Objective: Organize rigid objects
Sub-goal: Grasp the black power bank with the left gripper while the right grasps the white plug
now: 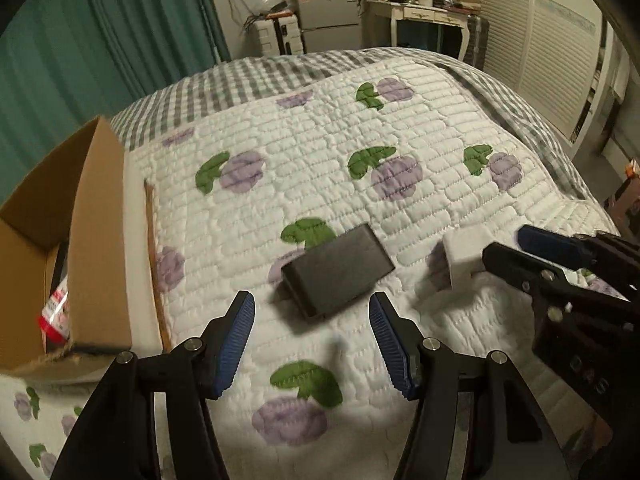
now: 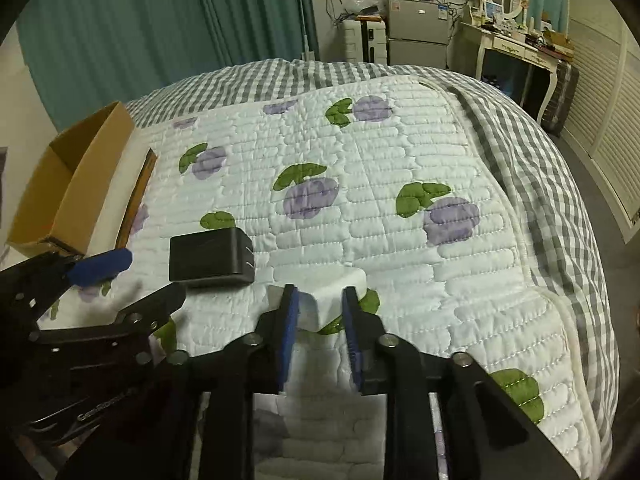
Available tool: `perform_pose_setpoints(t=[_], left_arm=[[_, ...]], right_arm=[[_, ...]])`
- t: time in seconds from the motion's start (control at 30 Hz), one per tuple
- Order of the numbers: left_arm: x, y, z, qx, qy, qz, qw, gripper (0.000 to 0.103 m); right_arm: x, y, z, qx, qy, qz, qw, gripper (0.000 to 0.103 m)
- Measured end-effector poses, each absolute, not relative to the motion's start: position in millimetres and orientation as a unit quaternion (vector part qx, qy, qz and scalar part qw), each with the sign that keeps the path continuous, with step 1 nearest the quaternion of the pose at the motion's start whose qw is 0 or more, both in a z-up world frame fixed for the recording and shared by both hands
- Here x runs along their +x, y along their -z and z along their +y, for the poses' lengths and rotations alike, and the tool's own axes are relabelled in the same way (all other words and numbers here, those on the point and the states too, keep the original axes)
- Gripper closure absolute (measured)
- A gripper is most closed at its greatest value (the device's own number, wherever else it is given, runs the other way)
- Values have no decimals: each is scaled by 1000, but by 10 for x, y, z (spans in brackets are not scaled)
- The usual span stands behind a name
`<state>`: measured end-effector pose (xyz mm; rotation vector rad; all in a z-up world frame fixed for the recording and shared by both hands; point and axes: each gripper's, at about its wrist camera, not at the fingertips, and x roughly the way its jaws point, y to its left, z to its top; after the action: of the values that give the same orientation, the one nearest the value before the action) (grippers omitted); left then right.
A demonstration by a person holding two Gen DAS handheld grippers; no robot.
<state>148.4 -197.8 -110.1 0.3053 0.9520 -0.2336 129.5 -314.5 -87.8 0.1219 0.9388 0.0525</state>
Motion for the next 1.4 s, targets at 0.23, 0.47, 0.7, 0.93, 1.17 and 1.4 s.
perform_pose_setpoints(t=[0.23,0.47,0.7,0.93,1.17,1.4], left_arm=[[1646,1223,-2169,217,150,417,870,40],[1673,1291,-2308,280,253,421,825,40],[1653,1532,-2374,352,237,396,815,41],[1554,1364,-2080,253,206,403,855,56],[1549,1192,-1788,157,158,434,873,63],[1422,1142,-1572,110,157,446,874,63]], right_arm=[[1243,969,-3404,116,-3,454,883,60],[1269,1016,-3478,134,14,458,879,60],[1284,1030,-3399,109,32,465,878,59],[1246,1000,-3323,102,55,463,879,48],[1355,1039,-3043,67,67,481,871,41],[1560,1287,-2840,25,79,511,855,41]])
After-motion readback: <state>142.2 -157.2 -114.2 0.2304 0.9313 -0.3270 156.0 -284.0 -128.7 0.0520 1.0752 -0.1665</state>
